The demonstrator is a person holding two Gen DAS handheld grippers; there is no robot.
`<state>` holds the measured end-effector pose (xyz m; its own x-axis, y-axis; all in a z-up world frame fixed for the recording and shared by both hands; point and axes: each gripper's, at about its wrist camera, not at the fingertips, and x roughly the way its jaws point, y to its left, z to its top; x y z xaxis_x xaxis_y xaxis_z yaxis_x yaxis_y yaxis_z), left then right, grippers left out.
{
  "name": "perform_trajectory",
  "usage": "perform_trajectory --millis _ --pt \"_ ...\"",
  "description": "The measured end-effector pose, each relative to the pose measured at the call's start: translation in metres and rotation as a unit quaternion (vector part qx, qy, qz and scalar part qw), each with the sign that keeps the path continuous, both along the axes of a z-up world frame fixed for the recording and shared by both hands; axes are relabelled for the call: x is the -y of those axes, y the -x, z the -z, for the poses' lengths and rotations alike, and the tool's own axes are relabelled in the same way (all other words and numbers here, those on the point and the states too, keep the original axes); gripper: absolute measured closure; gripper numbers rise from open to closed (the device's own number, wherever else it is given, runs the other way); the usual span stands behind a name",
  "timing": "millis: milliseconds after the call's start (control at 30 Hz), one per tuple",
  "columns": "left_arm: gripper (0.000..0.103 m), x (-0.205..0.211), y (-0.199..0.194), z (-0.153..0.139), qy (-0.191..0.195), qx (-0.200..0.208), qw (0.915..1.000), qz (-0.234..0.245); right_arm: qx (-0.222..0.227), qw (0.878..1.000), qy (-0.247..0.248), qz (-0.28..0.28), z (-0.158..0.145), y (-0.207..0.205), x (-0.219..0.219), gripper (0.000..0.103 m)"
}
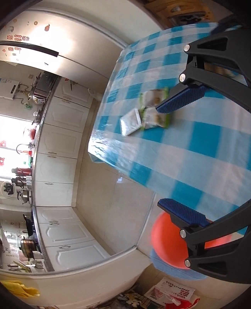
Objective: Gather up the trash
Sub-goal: 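Return both open tools to the table toward the snack packets and potato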
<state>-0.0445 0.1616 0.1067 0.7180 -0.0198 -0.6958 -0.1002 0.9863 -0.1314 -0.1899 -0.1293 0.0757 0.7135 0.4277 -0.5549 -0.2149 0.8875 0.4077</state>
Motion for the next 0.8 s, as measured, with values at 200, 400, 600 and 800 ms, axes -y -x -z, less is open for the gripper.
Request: perform_trajectory --millis 200,400,600,800 --pt "0.013 0.038 -0.098 0.016 -0.051 -0.028 0.9981 -0.019 0.0 1.0 -0.018 0.006 0.004 0.003 0.018 0.014" --pt "0.025 0.04 -0.177 0.055 -0.041 -0.111 0.9912 -0.059 0.017 1.0 -0.014 0.014 0.001 0.002 0.03 0.014" --pt "0.03 0.034 -0.208 0.075 -0.047 -0.168 0.9817 -0.078 0.011 1.0 -0.022 0.02 0.006 -0.004 0.037 0.014" --pt "0.039 0.042 -0.2 0.077 -0.051 -0.175 0.982 -0.047 0.006 1.0 -0.021 0.022 0.009 -0.005 0.037 0.014"
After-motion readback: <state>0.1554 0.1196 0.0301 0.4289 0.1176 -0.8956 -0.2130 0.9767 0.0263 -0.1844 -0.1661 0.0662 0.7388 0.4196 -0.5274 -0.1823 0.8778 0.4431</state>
